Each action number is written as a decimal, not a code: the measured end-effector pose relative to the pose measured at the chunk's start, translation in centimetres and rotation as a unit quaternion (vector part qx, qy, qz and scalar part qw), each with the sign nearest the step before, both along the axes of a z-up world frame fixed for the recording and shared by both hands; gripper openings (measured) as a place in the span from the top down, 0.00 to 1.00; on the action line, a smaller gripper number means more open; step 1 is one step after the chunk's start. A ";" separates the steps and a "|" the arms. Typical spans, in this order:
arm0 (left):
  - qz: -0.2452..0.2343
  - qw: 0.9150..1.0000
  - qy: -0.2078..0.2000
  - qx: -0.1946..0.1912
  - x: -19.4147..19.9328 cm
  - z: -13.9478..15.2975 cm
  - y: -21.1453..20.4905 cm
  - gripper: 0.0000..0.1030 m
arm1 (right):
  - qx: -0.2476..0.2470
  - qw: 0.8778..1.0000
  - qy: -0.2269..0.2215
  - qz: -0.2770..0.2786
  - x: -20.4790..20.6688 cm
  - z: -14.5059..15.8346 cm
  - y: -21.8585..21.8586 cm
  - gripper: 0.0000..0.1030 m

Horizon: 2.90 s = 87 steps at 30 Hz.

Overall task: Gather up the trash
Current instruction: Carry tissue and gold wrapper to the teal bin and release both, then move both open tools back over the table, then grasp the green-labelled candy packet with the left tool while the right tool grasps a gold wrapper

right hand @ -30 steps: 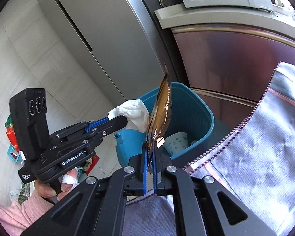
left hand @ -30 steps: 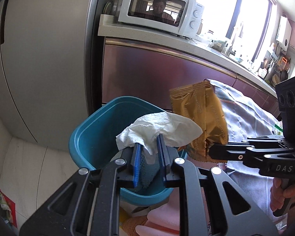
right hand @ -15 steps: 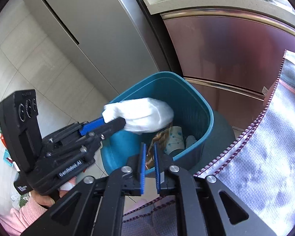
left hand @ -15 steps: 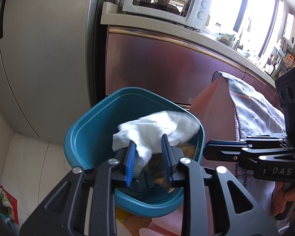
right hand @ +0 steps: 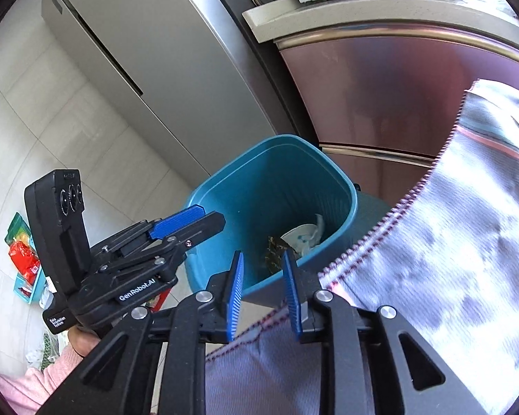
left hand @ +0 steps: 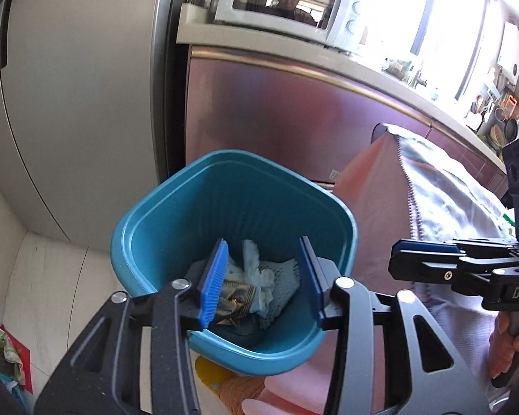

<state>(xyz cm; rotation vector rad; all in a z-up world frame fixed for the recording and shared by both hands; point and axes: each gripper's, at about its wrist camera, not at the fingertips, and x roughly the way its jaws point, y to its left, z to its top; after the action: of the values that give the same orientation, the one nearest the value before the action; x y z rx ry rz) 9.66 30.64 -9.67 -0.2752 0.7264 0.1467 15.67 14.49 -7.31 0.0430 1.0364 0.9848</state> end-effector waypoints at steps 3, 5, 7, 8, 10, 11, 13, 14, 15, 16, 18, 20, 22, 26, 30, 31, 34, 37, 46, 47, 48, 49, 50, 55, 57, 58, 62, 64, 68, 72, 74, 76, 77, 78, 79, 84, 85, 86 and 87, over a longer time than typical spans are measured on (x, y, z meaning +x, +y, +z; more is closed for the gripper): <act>-0.009 1.000 -0.018 0.006 -0.9 1.2 -1.0 0.59 | 0.011 1.000 -0.012 -0.002 -0.8 0.8 -1.2 0.77; -0.017 0.999 -0.032 0.011 -1.5 2.1 -1.7 0.56 | 0.019 1.000 -0.025 -0.002 -1.5 1.4 -2.0 0.74; -0.028 0.998 -0.049 0.015 -2.1 3.1 -2.7 0.53 | 0.027 0.999 -0.038 -0.004 -2.3 2.2 -3.0 0.69; -0.033 0.998 -0.056 0.017 -2.5 3.6 -3.2 0.52 | 0.031 0.999 -0.044 -0.004 -2.6 2.6 -3.5 0.68; -0.044 0.996 -0.070 0.024 -3.0 4.4 -4.2 0.49 | 0.037 0.998 -0.056 -0.009 -3.4 3.2 -4.7 0.68; -0.052 0.995 -0.077 0.026 -3.3 4.9 -4.8 0.47 | 0.039 0.997 -0.062 -0.011 -3.8 3.5 -5.3 0.68; -0.068 0.993 -0.089 0.027 -3.8 5.6 -5.9 0.45 | 0.046 0.996 -0.072 -0.018 -4.5 4.1 -6.8 0.65; -0.078 0.992 -0.094 0.029 -3.9 6.0 -6.7 0.44 | 0.048 0.996 -0.077 -0.021 -4.8 4.4 -7.5 0.63; -0.089 0.991 -0.099 0.029 -4.1 6.4 -7.4 0.44 | 0.049 0.995 -0.084 -0.025 -5.2 4.7 -8.4 0.63; -0.099 0.989 -0.104 0.028 -4.2 6.7 -8.2 0.44 | 0.051 0.994 -0.089 -0.031 -5.5 5.0 -9.2 0.62; -0.117 0.987 -0.110 0.023 -4.4 7.3 -9.7 0.42 | 0.055 0.993 -0.095 -0.042 -6.0 5.4 -10.9 0.61; -0.137 0.984 -0.114 0.021 -4.4 7.6 -11.3 0.41 | 0.057 0.991 -0.102 -0.058 -6.4 5.6 -12.4 0.60; -0.154 0.981 -0.115 0.018 -4.3 7.7 -13.1 0.41 | 0.057 0.990 -0.107 -0.075 -6.8 5.8 -14.0 0.60; -0.189 0.975 -0.114 0.011 -4.0 7.9 -16.8 0.41 | 0.056 0.986 -0.110 -0.113 -7.6 5.9 -17.7 0.59; -0.221 0.969 -0.109 0.003 -3.8 7.6 -19.9 0.41 | 0.053 0.981 -0.111 -0.153 -8.7 5.7 -21.8 0.58; -0.229 0.968 -0.107 0.001 -3.7 7.5 -20.8 0.41 | 0.052 0.979 -0.110 -0.165 -8.9 5.6 -22.8 0.58; -0.252 0.963 -0.099 -0.004 -3.1 7.2 -22.8 0.41 | 0.051 0.972 -0.110 -0.203 -9.8 5.3 -26.2 0.57; -0.273 0.958 -0.090 -0.003 -2.4 6.9 -24.7 0.41 | 0.046 0.963 -0.110 -0.241 -10.3 4.9 -29.1 0.57; -0.324 0.944 -0.056 -0.002 0.9 5.9 -29.7 0.41 | 0.038 0.930 -0.117 -0.345 -10.9 4.1 -37.5 0.54; -0.328 0.943 -0.052 -0.006 1.4 5.8 -30.2 0.41 | 0.037 0.928 -0.117 -0.352 -10.9 3.9 -38.1 0.53; -0.329 0.943 -0.048 -0.008 1.8 5.7 -30.6 0.41 | 0.034 0.925 -0.117 -0.359 -10.8 3.7 -38.7 0.52; -0.330 0.943 -0.045 -0.009 2.2 5.6 -30.9 0.41 | 0.034 0.924 -0.115 -0.364 -10.7 3.5 -39.2 0.52; -0.330 0.943 -0.040 -0.009 2.6 5.5 -31.3 0.41 | 0.034 0.923 -0.113 -0.367 -10.5 3.3 -39.7 0.52; -0.334 0.942 -0.029 -0.003 4.1 5.2 -33.1 0.41 | 0.035 0.923 -0.106 -0.369 -9.6 2.5 -41.0 0.48; -0.334 0.942 -0.024 -0.003 4.7 5.1 -33.5 0.41 | 0.035 0.924 -0.103 -0.367 -9.2 2.2 -41.1 0.45; -0.335 0.942 -0.022 -0.004 5.0 5.1 -33.7 0.41 | 0.036 0.925 -0.101 -0.365 -9.0 2.1 -41.1 0.45; -0.334 0.942 -0.012 -0.001 6.4 4.9 -34.4 0.41 | 0.042 0.929 -0.096 -0.356 -8.6 1.8 -40.9 0.45; -0.337 0.942 -0.008 0.000 7.0 4.8 -34.8 0.41 | 0.044 0.930 -0.096 -0.352 -8.5 1.9 -40.6 0.45; -0.353 0.935 0.014 -0.018 8.6 3.9 -35.5 0.41 | 0.043 0.933 -0.096 -0.345 -8.4 1.9 -40.3 0.45; -0.359 0.933 0.036 -0.020 10.0 3.1 -36.2 0.45 | 0.042 0.934 -0.097 -0.342 -8.5 2.0 -40.2 0.45; -0.363 0.930 0.045 -0.029 10.5 2.7 -36.3 0.49 | 0.042 0.934 -0.096 -0.341 -8.5 2.0 -40.3 0.45; -0.364 0.929 0.053 -0.038 10.8 2.4 -36.4 0.53 | 0.042 0.934 -0.096 -0.341 -8.6 2.0 -40.3 0.46; -0.366 0.928 0.058 -0.046 10.9 2.2 -36.4 0.58 | 0.041 0.934 -0.095 -0.341 -8.6 2.0 -40.3 0.46; -0.368 0.927 0.061 -0.051 11.0 2.1 -36.5 0.61 | 0.040 0.935 -0.095 -0.340 -8.7 2.0 -40.3 0.46; -0.368 0.926 0.063 -0.052 11.0 1.9 -36.5 0.65 | 0.038 0.935 -0.096 -0.339 -8.7 2.0 -40.2 0.47; -0.364 0.928 0.060 -0.046 10.7 1.9 -36.8 0.77 | 0.033 0.938 -0.096 -0.332 -8.8 2.0 -39.8 0.58; -0.365 0.928 0.060 -0.050 10.5 2.0 -36.6 0.81 | 0.032 0.939 -0.095 -0.330 -8.8 1.9 -39.7 0.59; -0.363 0.928 0.058 -0.053 10.4 2.1 -36.5 0.84 | 0.032 0.939 -0.093 -0.329 -8.8 1.8 -39.6 0.61; -0.362 0.929 0.057 -0.055 10.2 2.2 -36.3 0.85 | 0.033 0.940 -0.091 -0.328 -8.8 1.7 -39.6 0.65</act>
<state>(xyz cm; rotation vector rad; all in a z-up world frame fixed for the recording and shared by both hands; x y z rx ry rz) 19.88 -5.70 -7.47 -0.0900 0.9109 -0.5881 6.87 -25.15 -5.59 0.3272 0.7367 0.4028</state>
